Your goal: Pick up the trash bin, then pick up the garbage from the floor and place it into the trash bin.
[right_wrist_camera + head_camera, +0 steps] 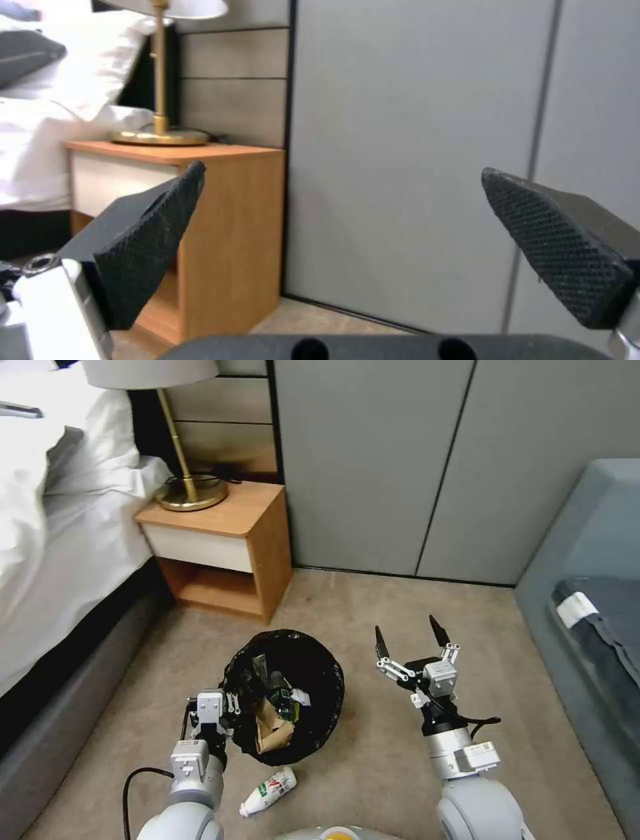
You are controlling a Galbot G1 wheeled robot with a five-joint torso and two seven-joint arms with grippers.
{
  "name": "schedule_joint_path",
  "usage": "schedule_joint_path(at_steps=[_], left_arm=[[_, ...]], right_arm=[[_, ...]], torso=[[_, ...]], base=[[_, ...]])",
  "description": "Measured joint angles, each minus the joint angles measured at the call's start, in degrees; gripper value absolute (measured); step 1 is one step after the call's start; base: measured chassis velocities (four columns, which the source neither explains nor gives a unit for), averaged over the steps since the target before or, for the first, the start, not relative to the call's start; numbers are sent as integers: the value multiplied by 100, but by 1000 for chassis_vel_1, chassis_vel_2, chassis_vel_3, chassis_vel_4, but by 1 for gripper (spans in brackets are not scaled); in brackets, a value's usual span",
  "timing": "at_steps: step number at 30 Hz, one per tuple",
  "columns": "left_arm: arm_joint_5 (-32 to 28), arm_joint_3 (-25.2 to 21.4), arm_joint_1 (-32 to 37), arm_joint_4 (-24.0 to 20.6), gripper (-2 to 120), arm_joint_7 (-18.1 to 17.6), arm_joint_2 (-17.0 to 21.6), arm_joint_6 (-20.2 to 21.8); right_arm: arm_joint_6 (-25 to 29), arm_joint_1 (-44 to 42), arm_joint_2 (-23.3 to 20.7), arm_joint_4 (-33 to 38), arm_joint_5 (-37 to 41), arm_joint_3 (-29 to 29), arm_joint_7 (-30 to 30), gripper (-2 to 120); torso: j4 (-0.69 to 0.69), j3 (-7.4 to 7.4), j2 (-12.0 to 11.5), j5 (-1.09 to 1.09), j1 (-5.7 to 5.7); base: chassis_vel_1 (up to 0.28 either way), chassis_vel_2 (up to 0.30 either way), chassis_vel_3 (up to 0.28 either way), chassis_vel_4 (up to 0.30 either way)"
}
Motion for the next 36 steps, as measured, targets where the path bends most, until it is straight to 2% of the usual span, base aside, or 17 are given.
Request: schedule_joint_path(at_steps=[36], left_arm=[[18, -12, -2, -42, 1, 11, -20, 8]], right_arm=[[-87, 125, -52, 27, 40, 46, -6, 100]], torso=[[0, 0, 0, 0, 0]], base=[[119, 122, 121, 117]])
